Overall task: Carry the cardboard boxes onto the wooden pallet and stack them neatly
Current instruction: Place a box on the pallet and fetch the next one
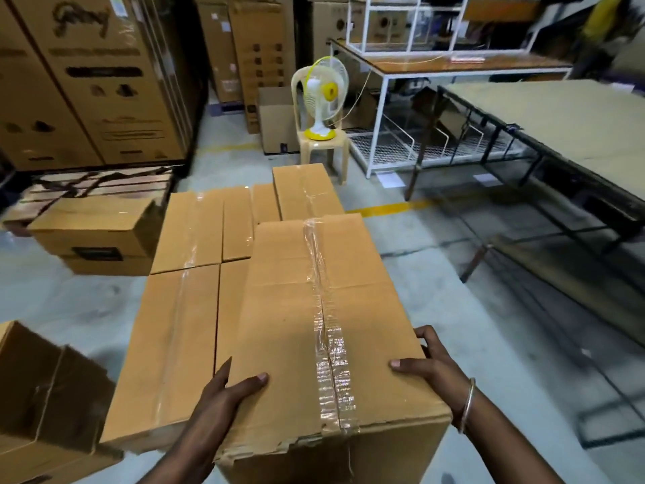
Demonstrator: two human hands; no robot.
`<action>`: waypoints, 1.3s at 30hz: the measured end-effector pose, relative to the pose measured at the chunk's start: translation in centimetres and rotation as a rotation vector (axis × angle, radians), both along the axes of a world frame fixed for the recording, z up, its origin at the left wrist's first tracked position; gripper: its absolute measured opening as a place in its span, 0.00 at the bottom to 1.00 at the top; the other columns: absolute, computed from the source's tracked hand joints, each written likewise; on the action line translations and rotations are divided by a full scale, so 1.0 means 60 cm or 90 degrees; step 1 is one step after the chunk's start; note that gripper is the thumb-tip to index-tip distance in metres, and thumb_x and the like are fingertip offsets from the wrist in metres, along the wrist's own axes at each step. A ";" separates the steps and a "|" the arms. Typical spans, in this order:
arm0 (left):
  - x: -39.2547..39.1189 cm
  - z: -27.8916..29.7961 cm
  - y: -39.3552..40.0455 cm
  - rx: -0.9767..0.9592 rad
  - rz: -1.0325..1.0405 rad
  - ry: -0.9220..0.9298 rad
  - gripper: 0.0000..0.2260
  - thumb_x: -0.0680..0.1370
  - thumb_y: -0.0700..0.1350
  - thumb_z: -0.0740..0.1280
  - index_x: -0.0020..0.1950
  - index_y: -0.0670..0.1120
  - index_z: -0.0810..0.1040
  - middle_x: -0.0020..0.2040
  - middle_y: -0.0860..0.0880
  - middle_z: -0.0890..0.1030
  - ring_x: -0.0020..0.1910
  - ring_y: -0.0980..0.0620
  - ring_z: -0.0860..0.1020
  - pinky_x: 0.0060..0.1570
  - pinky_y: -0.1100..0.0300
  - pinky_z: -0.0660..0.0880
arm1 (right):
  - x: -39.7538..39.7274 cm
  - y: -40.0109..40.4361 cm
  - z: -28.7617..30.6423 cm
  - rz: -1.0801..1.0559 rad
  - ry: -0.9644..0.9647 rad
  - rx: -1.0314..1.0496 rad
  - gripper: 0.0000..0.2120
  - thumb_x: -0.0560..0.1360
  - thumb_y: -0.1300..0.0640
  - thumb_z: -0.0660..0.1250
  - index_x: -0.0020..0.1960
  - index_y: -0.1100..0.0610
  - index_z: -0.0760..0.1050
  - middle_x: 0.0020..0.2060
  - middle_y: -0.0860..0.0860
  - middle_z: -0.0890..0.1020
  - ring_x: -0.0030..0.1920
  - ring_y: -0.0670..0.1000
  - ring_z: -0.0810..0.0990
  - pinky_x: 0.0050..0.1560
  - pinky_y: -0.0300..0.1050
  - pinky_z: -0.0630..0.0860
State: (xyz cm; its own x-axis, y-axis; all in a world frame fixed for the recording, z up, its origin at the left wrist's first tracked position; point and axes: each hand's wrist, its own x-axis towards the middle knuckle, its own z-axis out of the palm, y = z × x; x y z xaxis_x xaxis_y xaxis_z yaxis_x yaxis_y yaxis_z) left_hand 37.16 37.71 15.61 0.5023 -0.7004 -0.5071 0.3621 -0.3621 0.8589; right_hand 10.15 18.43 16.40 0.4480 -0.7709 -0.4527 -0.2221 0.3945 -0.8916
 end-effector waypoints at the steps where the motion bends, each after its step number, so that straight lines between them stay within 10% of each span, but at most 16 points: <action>1: 0.009 -0.006 -0.027 -0.002 -0.005 0.002 0.18 0.71 0.45 0.75 0.61 0.50 0.79 0.49 0.47 0.86 0.47 0.43 0.84 0.46 0.50 0.79 | 0.008 -0.024 -0.004 -0.002 0.003 -0.003 0.38 0.49 0.54 0.80 0.54 0.56 0.67 0.52 0.62 0.80 0.42 0.60 0.85 0.35 0.49 0.79; 12: 0.156 -0.122 -0.253 -0.013 -0.040 0.048 0.44 0.46 0.61 0.81 0.61 0.56 0.75 0.55 0.49 0.83 0.53 0.44 0.81 0.51 0.50 0.78 | 0.140 -0.259 -0.073 0.038 0.125 0.010 0.36 0.54 0.55 0.82 0.55 0.59 0.67 0.50 0.62 0.83 0.46 0.64 0.84 0.41 0.55 0.81; 19: 0.186 -0.193 -0.329 -0.007 -0.083 0.053 0.50 0.60 0.63 0.78 0.77 0.55 0.59 0.69 0.52 0.70 0.68 0.46 0.70 0.67 0.44 0.69 | 0.187 -0.331 -0.161 0.037 0.228 -0.015 0.36 0.57 0.52 0.81 0.62 0.47 0.71 0.55 0.48 0.80 0.54 0.54 0.82 0.52 0.54 0.80; 24: 0.163 -0.238 -0.356 0.032 -0.151 0.037 0.56 0.54 0.72 0.75 0.76 0.58 0.54 0.70 0.59 0.67 0.68 0.53 0.67 0.62 0.66 0.69 | 0.169 -0.366 -0.239 0.128 0.355 -0.045 0.50 0.51 0.46 0.79 0.71 0.51 0.67 0.62 0.53 0.79 0.59 0.55 0.77 0.62 0.52 0.75; 28: 0.147 -0.261 -0.369 0.068 -0.148 0.002 0.64 0.50 0.78 0.69 0.78 0.56 0.48 0.73 0.56 0.63 0.68 0.55 0.64 0.66 0.63 0.64 | 0.177 -0.385 -0.235 0.185 0.411 -0.101 0.53 0.63 0.55 0.78 0.79 0.51 0.51 0.71 0.50 0.69 0.70 0.56 0.70 0.66 0.46 0.69; 34: 0.139 -0.273 -0.388 0.073 -0.165 -0.014 0.55 0.60 0.74 0.69 0.78 0.58 0.44 0.75 0.58 0.55 0.73 0.56 0.58 0.72 0.60 0.59 | 0.180 -0.418 -0.261 0.191 0.422 -0.147 0.79 0.35 0.33 0.77 0.80 0.52 0.48 0.75 0.51 0.65 0.74 0.57 0.66 0.68 0.48 0.66; 39: 0.113 -0.310 -0.398 0.067 -0.174 -0.015 0.54 0.63 0.76 0.66 0.79 0.56 0.41 0.80 0.54 0.48 0.78 0.57 0.51 0.75 0.62 0.53 | 0.161 -0.460 -0.278 0.205 0.435 -0.140 0.84 0.31 0.24 0.74 0.80 0.53 0.48 0.77 0.52 0.60 0.76 0.54 0.61 0.74 0.50 0.62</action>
State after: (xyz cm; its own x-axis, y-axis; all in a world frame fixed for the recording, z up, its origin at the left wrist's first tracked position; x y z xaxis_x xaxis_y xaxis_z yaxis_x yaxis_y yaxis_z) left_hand 43.95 13.81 -3.01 0.3148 -0.7554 -0.5747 0.2194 -0.5312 0.8184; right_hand 19.80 -9.15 -0.25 0.3427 -0.7543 -0.5600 -0.8225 0.0471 -0.5668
